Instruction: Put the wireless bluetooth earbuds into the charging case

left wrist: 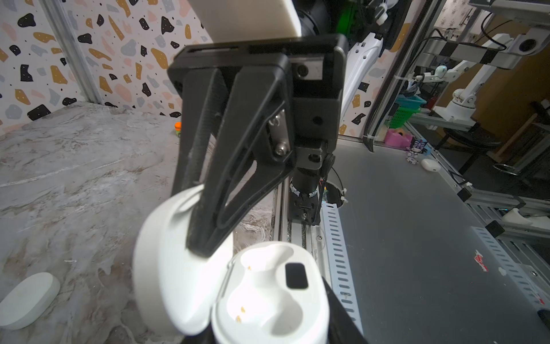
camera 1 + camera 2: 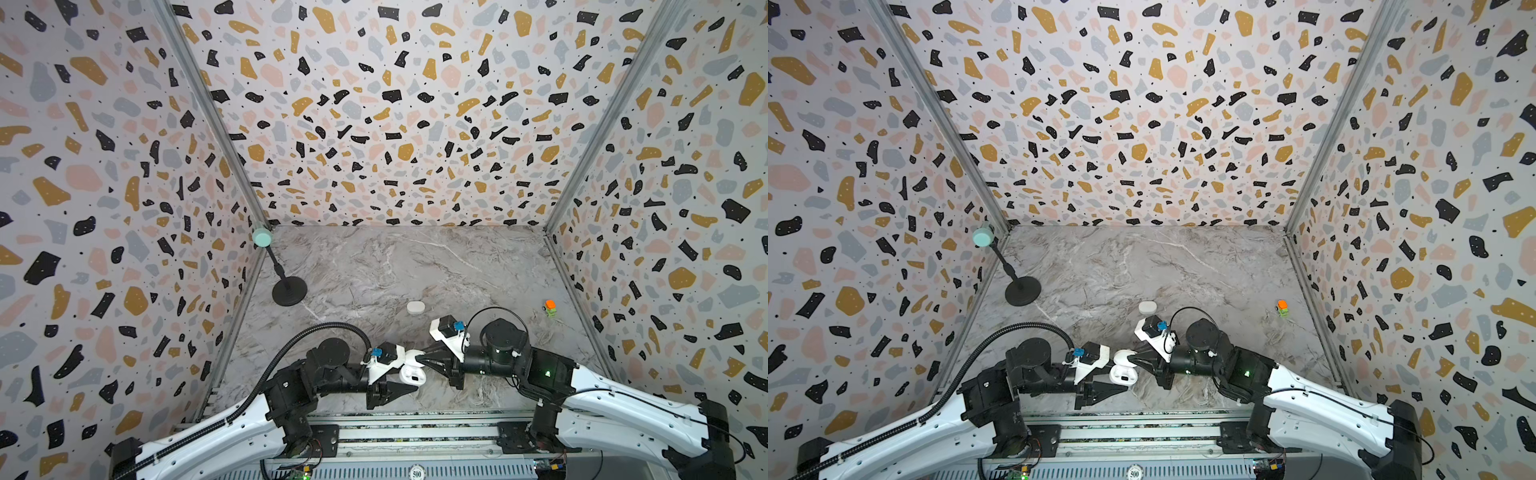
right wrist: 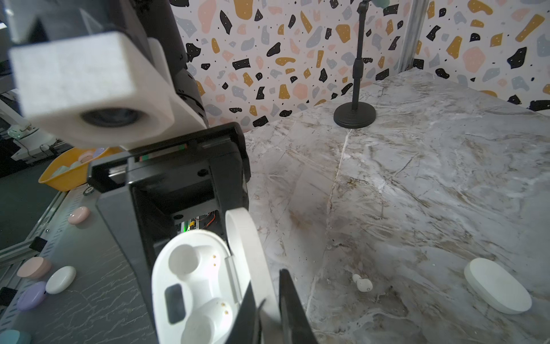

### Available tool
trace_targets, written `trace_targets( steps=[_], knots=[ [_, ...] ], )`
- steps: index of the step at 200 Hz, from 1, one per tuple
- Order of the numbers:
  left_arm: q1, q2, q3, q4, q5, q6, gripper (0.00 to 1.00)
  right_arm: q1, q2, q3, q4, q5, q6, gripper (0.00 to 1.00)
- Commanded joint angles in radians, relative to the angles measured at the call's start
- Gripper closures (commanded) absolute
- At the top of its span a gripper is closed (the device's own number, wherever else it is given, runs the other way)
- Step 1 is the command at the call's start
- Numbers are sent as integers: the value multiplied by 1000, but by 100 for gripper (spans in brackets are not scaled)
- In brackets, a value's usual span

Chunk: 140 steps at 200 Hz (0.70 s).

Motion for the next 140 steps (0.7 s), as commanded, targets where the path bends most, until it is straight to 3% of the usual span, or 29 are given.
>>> trace_targets(
  steps=[1, 27, 57, 68, 107, 119, 140],
  knots=[
    [-4, 6, -5, 28, -10, 15, 37, 3, -29, 35, 24, 33, 17, 100],
    [-4, 1, -11, 34, -20, 1, 19, 4, -31, 45, 4, 99, 9, 100],
    [-3, 4, -25, 50, -10, -15, 11, -5, -43, 59, -13, 163, -19, 100],
    [-4, -1, -23, 48, -37, -14, 0, -10, -45, 70, -26, 194, -42, 100],
    [-4, -65, -31, 55, -207, -14, 0, -58, -62, 82, -25, 287, -150, 100],
    [-4, -96, -32, 68, -339, -6, 0, -73, -73, 77, -1, 351, -185, 100],
    [-2, -156, -42, 124, -800, -38, 0, -114, -83, 36, 58, 462, -272, 100]
  ],
)
